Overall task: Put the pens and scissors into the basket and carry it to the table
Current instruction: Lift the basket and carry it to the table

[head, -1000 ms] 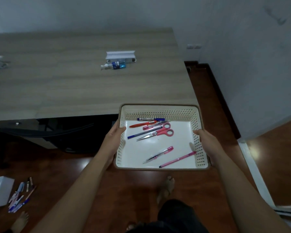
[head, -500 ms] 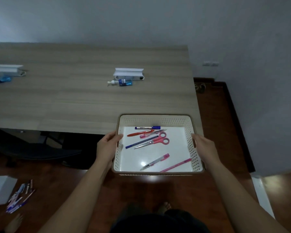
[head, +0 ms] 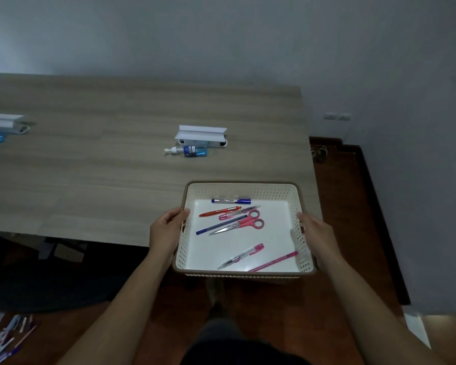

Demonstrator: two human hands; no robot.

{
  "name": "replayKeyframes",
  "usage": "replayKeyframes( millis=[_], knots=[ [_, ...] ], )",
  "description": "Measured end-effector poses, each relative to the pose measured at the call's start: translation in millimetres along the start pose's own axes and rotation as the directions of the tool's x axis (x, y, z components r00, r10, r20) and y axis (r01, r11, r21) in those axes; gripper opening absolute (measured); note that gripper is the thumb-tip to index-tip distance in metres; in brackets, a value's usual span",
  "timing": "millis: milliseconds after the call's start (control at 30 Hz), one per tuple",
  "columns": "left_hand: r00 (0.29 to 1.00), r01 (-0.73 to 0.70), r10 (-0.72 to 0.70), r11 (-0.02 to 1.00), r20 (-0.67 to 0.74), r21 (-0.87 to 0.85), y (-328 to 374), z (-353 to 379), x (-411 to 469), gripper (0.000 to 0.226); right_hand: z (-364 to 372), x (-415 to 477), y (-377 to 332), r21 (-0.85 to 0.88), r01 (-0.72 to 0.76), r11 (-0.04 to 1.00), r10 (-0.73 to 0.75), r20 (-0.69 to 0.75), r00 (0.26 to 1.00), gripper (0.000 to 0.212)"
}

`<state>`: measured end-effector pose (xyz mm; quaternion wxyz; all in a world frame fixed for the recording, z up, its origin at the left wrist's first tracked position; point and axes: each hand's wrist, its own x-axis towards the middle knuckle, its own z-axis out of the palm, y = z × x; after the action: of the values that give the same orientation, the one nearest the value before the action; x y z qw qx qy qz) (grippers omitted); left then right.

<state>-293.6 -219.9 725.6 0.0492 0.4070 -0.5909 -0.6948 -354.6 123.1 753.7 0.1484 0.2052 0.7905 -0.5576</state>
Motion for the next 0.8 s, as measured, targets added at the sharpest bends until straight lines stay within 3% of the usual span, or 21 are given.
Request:
replayKeyframes(
  millis=[200, 400, 800],
  knots=[
    [0.999, -0.001, -0.001, 0.999, 0.042, 0.054, 30, 37, 95, 0.030, 33, 77, -36, -0.055, -0.082, 0.995, 0.087, 0.092, 0.992, 0.048],
    [0.986, 0.069, -0.082, 0.993, 0.143, 0.097, 67, 53, 193, 0.030, 81, 148, -70, -0.070, -0.128, 0.989, 0.137, 0.137, 0.981, 0.053],
    [0.900, 0.082, -0.203, 0.949, 0.387, 0.306, 98, 93, 308, 0.037, 148, 243, -96, -0.089, -0.239, 0.967, 0.233, -0.074, 0.970, 0.056]
  ],
)
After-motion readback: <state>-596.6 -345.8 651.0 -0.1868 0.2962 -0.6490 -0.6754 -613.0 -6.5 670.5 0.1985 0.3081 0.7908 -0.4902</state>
